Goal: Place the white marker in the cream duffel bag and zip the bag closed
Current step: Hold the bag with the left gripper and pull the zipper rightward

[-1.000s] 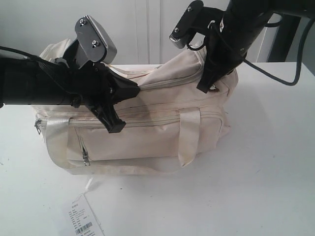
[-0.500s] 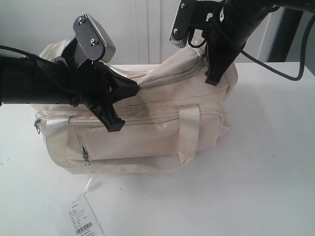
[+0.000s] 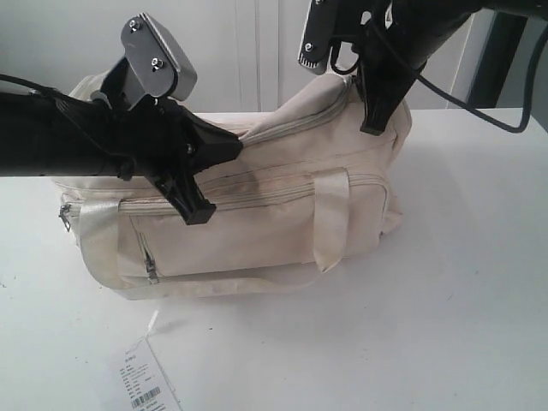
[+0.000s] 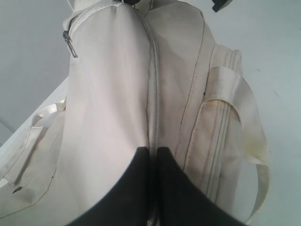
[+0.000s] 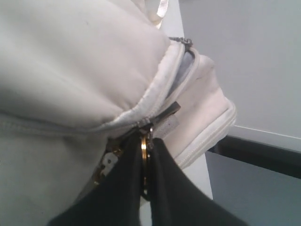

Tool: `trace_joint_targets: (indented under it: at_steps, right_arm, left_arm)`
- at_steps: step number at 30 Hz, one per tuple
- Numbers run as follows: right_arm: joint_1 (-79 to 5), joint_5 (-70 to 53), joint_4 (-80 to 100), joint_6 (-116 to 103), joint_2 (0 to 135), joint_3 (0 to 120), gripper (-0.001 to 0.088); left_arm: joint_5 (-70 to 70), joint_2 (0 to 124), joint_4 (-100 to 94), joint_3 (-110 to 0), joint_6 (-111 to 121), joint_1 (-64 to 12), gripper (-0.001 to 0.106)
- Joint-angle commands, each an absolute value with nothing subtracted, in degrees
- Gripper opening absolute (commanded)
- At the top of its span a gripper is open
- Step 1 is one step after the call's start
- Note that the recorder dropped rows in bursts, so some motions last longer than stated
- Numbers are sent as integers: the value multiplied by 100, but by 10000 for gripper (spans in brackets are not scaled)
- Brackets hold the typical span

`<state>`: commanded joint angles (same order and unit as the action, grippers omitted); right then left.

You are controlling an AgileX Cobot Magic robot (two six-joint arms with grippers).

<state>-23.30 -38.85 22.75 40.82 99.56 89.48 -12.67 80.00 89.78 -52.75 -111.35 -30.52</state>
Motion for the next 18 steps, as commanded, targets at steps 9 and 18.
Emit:
trace_joint_targets:
  at_steps: [9,18]
  right_arm:
    - [-2330,-4811,2047,4159,9956,8948,0]
    - [-2330,-5368,1078,5273,9774,8948,0]
  left_arm:
    - [-1460,8013,8760,-5264,-11115,-3052,0]
    - [-948,8074,8222,-5264,-10786,-3052,347]
